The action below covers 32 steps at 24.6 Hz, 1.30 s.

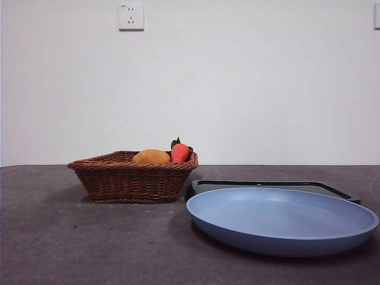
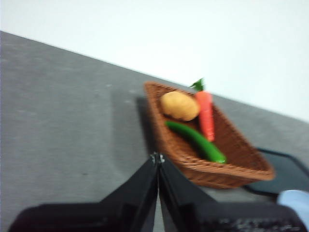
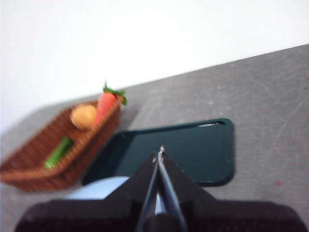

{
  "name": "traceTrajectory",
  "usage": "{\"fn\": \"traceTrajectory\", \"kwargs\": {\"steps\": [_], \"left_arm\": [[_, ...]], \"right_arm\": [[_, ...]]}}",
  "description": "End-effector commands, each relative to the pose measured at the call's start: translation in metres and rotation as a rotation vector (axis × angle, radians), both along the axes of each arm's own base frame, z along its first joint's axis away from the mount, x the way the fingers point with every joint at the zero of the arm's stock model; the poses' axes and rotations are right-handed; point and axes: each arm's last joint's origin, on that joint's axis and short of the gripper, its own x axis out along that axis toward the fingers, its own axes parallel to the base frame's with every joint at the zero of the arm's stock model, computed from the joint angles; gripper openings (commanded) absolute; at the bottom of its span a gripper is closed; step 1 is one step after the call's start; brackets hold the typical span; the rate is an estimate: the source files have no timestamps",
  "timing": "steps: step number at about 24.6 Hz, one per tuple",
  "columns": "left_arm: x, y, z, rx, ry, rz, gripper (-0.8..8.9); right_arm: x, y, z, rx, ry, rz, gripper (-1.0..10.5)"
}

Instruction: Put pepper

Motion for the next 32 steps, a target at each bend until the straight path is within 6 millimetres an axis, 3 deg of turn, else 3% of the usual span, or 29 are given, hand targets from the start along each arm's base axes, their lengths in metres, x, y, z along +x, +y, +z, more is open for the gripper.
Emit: {"fn": "traceTrajectory", "kwargs": {"steps": [1,10,24,32], "left_arm": [[-0.001,-0.001,0.009,-0.086,-0.006,-0.03,0.07],[-0.004,-0.002,0.059,-0.081,0.03,-0.064,0.07],[0.016,-0.007,0.157,0.186,0.22,-0.306,0.07],[0.003,-0.017,0.184,0.253,0.31,-0.423,0.07]], "right_arm": [[-0.001,0.0,0.011,0.145,0.019,0.002,0.1],[0.006,0.001,0.064,0.122,0.044,0.006,0.1],[0.019,0.009,0.169,-0.222,0.36,0.236,0.1],[0.008,0.014,0.194,-0.371,0.537,0.37,0.1]]}}
